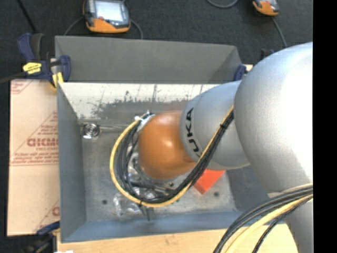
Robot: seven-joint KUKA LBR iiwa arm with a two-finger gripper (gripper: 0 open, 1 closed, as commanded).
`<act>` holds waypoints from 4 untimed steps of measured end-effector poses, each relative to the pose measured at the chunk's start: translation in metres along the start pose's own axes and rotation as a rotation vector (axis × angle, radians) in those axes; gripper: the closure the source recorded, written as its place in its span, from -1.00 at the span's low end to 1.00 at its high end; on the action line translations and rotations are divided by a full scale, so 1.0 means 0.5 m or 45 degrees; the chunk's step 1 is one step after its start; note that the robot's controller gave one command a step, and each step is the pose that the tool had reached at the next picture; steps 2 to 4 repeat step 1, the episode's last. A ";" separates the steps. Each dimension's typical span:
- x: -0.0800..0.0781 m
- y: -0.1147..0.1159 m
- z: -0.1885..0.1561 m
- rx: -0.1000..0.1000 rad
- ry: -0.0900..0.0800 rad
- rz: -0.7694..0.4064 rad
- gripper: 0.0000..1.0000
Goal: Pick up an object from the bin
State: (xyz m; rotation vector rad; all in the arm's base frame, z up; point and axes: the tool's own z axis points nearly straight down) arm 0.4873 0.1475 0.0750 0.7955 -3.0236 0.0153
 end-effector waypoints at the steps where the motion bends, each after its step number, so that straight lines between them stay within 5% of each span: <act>1: 0.050 -0.059 -0.271 -0.003 -0.030 0.002 1.00; 4: 0.050 -0.059 -0.271 -0.003 -0.030 0.002 1.00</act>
Offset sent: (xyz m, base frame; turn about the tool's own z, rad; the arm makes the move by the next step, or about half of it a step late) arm -0.0076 -0.0338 0.1326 -0.0040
